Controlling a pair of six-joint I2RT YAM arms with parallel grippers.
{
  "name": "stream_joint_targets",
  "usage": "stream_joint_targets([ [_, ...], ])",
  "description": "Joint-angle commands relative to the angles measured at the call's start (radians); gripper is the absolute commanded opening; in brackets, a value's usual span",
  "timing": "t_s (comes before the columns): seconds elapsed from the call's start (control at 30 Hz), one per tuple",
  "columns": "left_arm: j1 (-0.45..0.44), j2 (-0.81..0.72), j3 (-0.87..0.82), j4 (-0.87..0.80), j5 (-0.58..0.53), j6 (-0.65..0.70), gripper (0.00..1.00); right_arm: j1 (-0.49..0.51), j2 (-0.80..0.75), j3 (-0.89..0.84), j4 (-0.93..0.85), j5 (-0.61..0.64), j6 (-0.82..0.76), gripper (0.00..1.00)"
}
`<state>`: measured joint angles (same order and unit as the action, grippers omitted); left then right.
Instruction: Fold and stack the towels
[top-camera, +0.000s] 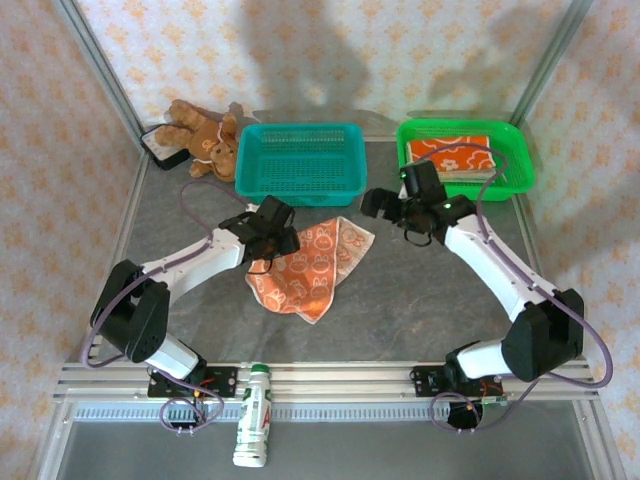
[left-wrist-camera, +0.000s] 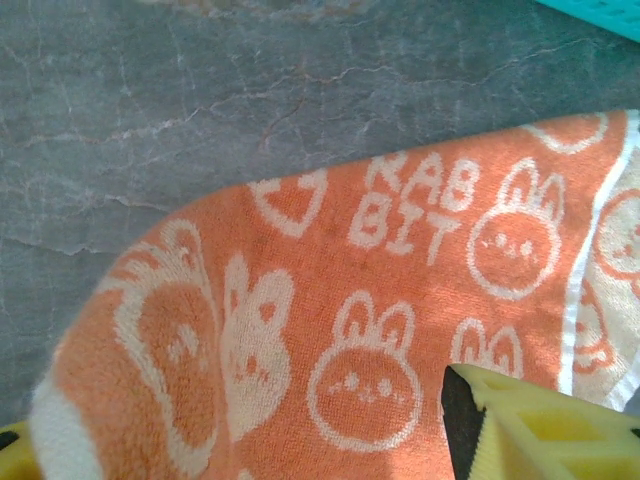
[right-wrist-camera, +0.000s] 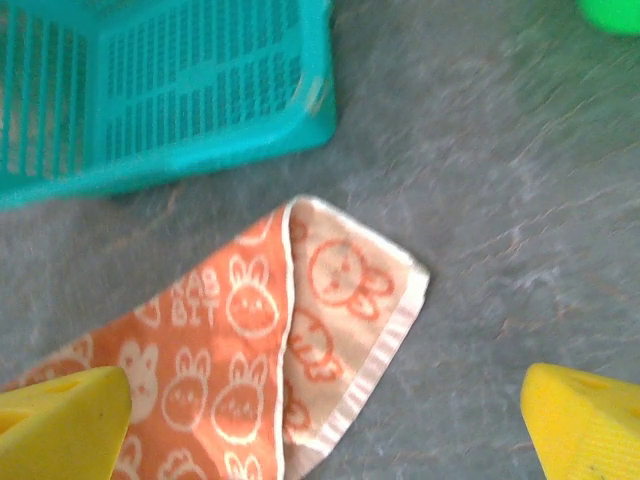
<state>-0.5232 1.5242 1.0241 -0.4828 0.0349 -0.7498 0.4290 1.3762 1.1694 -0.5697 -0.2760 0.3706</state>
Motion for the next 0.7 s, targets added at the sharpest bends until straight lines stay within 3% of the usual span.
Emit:
stream_joint_targets([
  [0.0,0.020,-0.045,0.019,-0.042,-0.058,0.070,0.65,0.084,0.006,-0.074,0.041,0.028,0.028,0.99],
  [0.07,0.039,-0.040,0.011,-0.050,-0.054,0.081,0.65,0.139,0.023,-0.114,0.074,0.012,0.053,0.90],
  [0.13,0.053,-0.029,0.007,-0.058,-0.056,0.105,0.67,0.189,0.054,-0.152,0.138,-0.044,0.091,0.63],
  [0.2,0.057,-0.021,0.015,-0.085,-0.090,0.125,0.83,0.242,0.093,-0.169,0.187,-0.063,0.119,0.39],
  [0.27,0.060,-0.020,0.022,-0.107,-0.114,0.147,0.85,0.298,0.136,-0.169,0.226,-0.043,0.136,0.17],
  [0.3,0.061,-0.024,0.024,-0.116,-0.128,0.151,0.90,0.321,0.163,-0.165,0.247,-0.038,0.144,0.12],
  [0.4,0.067,-0.037,0.033,-0.144,-0.139,0.168,0.93,0.359,0.267,-0.136,0.264,-0.008,0.146,0.00],
  [0.67,0.066,-0.143,-0.004,-0.229,-0.102,0.149,0.90,0.315,0.428,-0.086,0.206,0.212,0.091,0.00],
])
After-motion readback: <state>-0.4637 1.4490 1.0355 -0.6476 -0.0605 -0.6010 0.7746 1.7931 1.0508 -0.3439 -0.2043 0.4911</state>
